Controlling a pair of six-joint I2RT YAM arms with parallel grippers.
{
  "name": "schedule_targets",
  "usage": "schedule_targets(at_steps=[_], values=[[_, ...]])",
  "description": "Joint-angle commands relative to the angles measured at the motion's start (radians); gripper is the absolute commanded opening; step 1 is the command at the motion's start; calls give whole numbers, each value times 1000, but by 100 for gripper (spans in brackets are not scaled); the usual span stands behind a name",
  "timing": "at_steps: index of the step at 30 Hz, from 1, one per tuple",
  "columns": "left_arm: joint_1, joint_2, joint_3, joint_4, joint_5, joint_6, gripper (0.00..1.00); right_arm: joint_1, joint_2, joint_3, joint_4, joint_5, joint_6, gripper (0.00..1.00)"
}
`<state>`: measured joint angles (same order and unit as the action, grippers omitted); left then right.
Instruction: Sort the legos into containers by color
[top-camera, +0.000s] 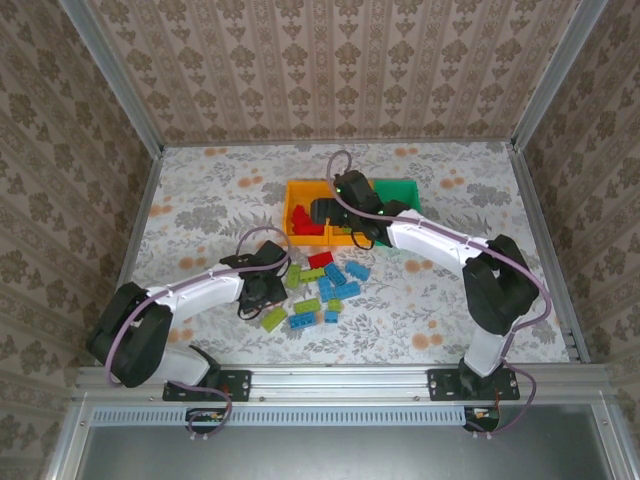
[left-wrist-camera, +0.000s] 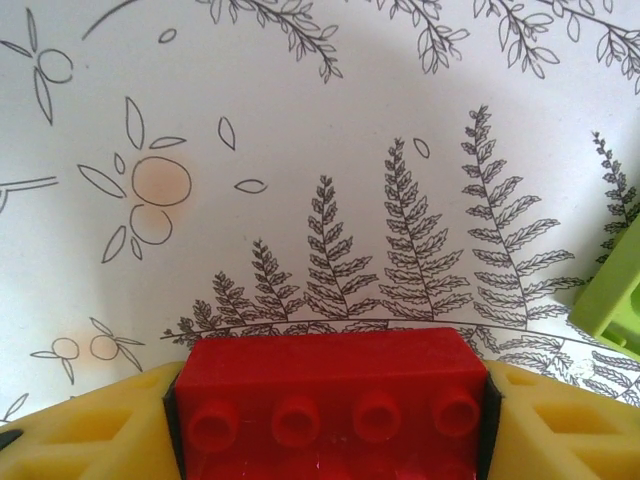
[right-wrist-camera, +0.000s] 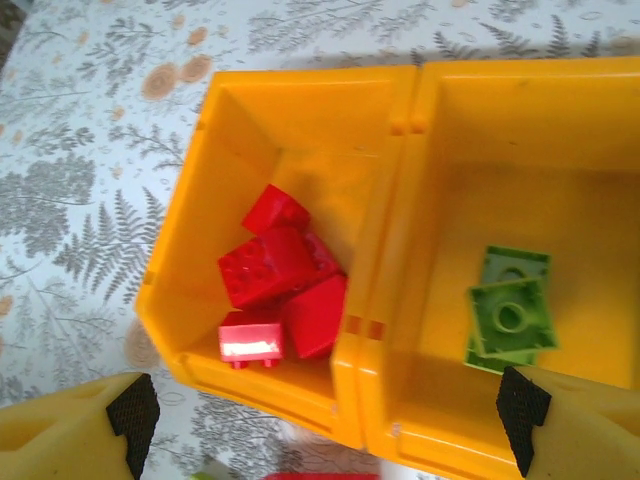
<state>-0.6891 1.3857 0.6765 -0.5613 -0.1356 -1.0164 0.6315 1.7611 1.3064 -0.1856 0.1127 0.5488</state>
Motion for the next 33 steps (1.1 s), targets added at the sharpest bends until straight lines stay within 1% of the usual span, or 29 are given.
schedule_targets(at_steps=[1,7,10,12,17,21,27,33], values=[[12,-37,37,-50,-58,52,57,-10,-62,-54,-12,51,-18,91],[38,-96,153,-89,-114,144,58,-12,-154,-172,-23,93,-52,91],[55,-94,225,-64,-122,210,59,-12,-202,-249,-19,88,-66,89],[68,-69,277,-31,-112,261,59,-11,-232,-303,-11,76,-74,86],[99,61,453,26,-39,397,59,-4,-289,-414,-4,50,-176,80],[121,195,598,31,9,464,59,2,-305,-432,-83,58,-260,80],[168,374,746,67,116,493,59,21,-301,-416,-179,-19,-369,79],[206,511,858,73,190,486,60,48,-235,-368,-246,-4,-422,76]])
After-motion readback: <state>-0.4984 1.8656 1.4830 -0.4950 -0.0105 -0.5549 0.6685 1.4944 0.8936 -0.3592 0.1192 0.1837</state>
